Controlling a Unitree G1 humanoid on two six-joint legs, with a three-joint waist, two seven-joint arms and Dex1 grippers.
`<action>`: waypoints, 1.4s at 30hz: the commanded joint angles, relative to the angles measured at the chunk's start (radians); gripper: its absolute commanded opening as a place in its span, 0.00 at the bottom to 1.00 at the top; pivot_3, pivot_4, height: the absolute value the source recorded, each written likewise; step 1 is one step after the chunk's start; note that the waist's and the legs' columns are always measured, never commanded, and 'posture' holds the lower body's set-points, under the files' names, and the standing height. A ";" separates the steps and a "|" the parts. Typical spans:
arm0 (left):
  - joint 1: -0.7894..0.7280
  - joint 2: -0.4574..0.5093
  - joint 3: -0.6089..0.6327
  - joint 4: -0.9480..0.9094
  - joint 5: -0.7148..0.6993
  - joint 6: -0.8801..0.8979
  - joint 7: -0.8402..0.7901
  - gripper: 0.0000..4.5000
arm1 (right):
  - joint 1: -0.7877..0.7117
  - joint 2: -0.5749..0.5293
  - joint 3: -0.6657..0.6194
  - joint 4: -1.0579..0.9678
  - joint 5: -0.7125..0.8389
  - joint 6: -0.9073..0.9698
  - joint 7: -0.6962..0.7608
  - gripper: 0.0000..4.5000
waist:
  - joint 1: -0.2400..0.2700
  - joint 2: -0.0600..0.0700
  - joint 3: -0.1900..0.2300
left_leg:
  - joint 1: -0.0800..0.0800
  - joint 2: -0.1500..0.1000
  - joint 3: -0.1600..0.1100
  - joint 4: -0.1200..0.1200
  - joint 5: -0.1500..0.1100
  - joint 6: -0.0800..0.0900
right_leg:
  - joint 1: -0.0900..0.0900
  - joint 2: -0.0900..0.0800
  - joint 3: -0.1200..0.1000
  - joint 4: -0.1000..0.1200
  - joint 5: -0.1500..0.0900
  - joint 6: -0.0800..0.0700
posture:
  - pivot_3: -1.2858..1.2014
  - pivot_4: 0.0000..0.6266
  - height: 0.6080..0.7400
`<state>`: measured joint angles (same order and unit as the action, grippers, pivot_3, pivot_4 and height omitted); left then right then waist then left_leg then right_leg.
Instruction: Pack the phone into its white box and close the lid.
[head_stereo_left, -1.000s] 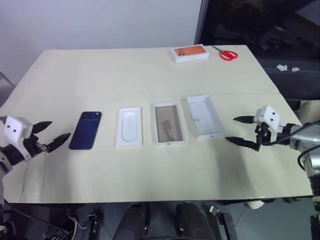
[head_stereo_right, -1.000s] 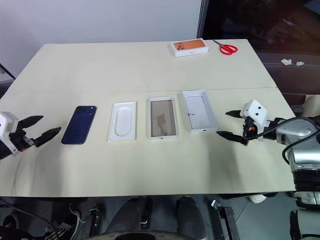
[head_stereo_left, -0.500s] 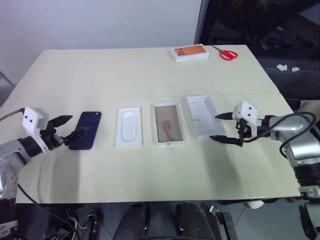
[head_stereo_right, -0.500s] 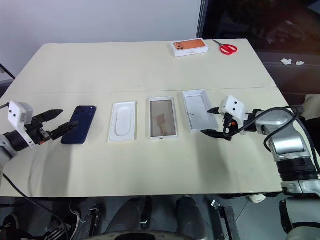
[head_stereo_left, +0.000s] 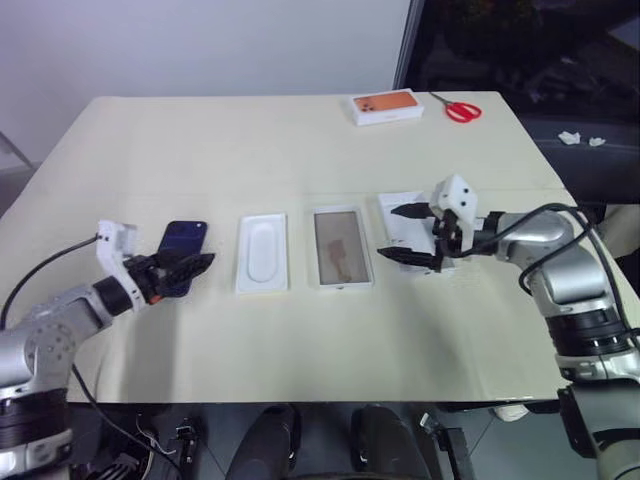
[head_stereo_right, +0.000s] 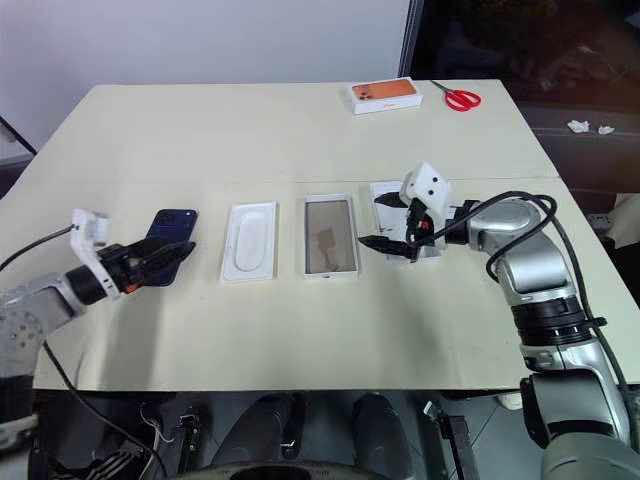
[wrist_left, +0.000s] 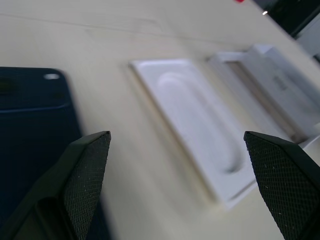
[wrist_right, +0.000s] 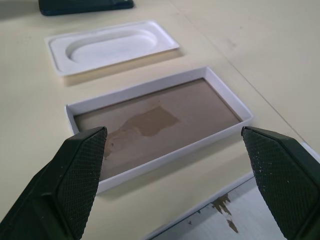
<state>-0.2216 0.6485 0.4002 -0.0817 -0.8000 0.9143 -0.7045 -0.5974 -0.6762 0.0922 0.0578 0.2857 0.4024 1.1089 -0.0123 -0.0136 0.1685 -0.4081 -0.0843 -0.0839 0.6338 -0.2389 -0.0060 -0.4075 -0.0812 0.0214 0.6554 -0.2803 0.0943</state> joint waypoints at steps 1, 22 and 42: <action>-0.057 -0.036 0.005 -0.002 -0.066 0.076 0.055 1.00 | -0.039 0.024 0.017 -0.027 -0.001 -0.034 0.011 1.00 | -0.006 0.000 0.000 | 0.000 0.000 0.000 0.000 0.000 0.000 | 0.000 0.000 0.000 0.000 0.000 0.000 | 0.52 0.24 1.00; -0.136 -0.125 -0.025 0.189 -0.040 0.180 0.183 1.00 | 0.011 0.013 -0.012 -0.043 -0.007 -0.078 -0.035 1.00 | 0.000 0.000 0.000 | 0.000 0.000 0.000 0.000 0.000 -0.001 | -0.001 0.000 0.000 0.000 0.000 0.000 | 0.52 0.24 1.00; -0.232 -0.257 0.009 0.356 -0.114 0.283 0.154 0.70 | 0.018 0.008 -0.004 -0.074 -0.023 -0.086 -0.058 1.00 | 0.003 0.000 -0.001 | 0.000 -0.003 -0.001 0.002 0.000 -0.001 | 0.001 -0.001 0.000 0.001 0.000 0.000 | 0.52 0.24 1.00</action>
<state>-0.4570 0.3927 0.4138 0.2730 -0.9040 1.1800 -0.5462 -0.5744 -0.6533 0.1107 0.0342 0.2581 0.3299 1.0558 -0.0093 -0.0133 0.1680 -0.4080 -0.0869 -0.0846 0.6357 -0.2385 -0.0068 -0.4065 -0.0824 0.0213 0.6559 -0.2803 0.0944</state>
